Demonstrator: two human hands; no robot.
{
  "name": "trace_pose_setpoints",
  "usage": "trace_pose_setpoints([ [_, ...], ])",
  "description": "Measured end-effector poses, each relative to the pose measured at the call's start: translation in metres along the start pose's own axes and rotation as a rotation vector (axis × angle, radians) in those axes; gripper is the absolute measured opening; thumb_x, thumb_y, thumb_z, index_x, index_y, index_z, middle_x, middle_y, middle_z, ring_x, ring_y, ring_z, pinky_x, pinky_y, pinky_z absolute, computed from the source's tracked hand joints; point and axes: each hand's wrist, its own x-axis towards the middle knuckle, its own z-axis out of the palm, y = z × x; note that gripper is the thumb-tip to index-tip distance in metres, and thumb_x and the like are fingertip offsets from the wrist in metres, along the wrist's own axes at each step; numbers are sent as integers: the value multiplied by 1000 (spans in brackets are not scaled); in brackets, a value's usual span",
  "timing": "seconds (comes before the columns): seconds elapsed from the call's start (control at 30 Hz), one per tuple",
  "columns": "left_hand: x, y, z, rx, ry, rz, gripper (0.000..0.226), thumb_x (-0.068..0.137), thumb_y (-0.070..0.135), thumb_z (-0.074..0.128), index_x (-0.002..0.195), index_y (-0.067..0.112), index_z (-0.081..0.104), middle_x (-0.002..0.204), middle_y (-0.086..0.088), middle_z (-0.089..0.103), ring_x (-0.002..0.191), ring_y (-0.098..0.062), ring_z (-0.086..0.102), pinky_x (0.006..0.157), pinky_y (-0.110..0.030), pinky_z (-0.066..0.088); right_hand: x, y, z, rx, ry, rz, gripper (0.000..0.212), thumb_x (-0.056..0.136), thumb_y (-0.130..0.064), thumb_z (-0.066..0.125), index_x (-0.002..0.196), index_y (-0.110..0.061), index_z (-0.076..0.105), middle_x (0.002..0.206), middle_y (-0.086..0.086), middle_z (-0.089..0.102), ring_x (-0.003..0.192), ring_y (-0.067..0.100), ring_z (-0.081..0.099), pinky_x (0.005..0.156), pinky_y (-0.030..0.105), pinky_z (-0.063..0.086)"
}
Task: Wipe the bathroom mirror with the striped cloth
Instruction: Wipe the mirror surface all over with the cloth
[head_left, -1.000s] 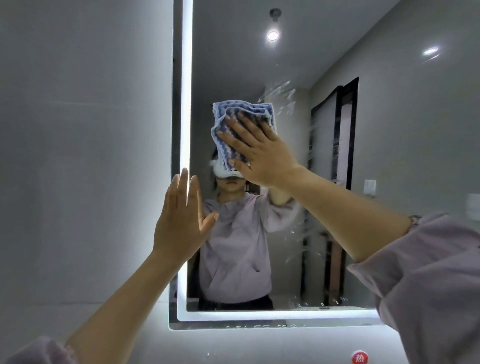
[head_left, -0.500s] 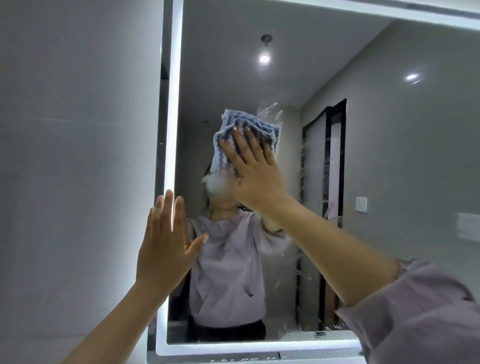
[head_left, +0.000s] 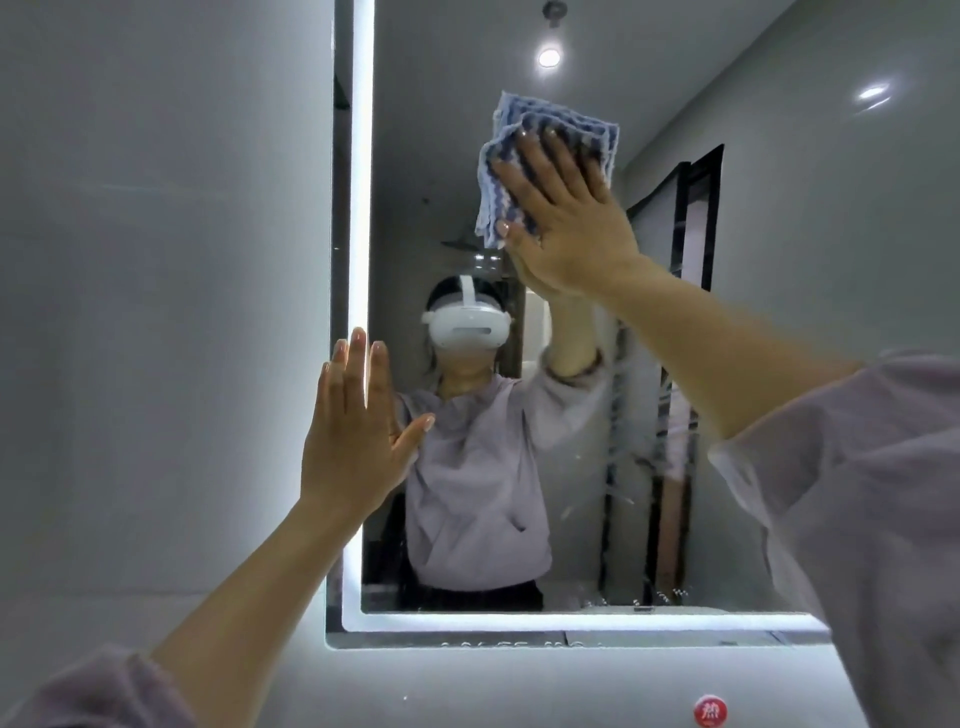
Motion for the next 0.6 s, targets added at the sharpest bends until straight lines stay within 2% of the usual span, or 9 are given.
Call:
trace_pose_setpoints([
  [0.1,0,0,2,7,23,4,88,85,67,33,148,7,18,157,-14,11,144,-31,10,117,-29,-9,-1,-4,5,29,51,110,62,98,-52,21,153,-30,2,162,7,-3,148,27,-6,118,46,-8],
  [0.17,0,1,5,9,46,-2,88,85,68,30,147,7,20,157,-14,13,144,-32,13,118,-33,0,-12,-17,13,53,101,165,62,99,-50,22,153,-27,4,161,10,-2,148,29,-6,117,45,-10],
  [0.27,1,0,9,-1,68,7,89,84,70,25,147,7,21,156,-14,15,143,-33,16,115,-40,11,-34,-28,21,54,98,107,61,98,-49,25,153,-25,11,161,11,5,148,30,0,115,41,-13],
  [0.33,1,0,9,0,69,14,89,84,70,25,147,7,20,156,-14,14,143,-33,15,116,-40,12,-42,-23,19,40,56,39,62,97,-51,25,153,-27,14,161,9,7,148,29,2,114,38,-15],
  [0.43,0,-1,9,3,57,17,89,84,69,26,148,7,19,157,-14,13,144,-32,13,116,-40,10,-31,-6,10,9,-12,-7,65,94,-56,17,152,-33,3,162,4,-3,148,26,-7,116,40,-14],
  [0.53,1,-2,9,7,43,20,89,84,69,29,148,7,18,157,-14,12,144,-32,12,116,-40,11,-8,14,-4,26,-9,76,66,93,-59,16,152,-34,-3,161,4,-9,147,25,-12,118,46,-10],
  [0.6,2,-2,9,-6,41,20,89,84,68,30,148,8,18,157,-14,11,144,-31,11,116,-40,12,1,21,-9,51,-3,139,66,96,-57,20,152,-32,-3,161,4,-10,147,25,-13,118,44,-11],
])
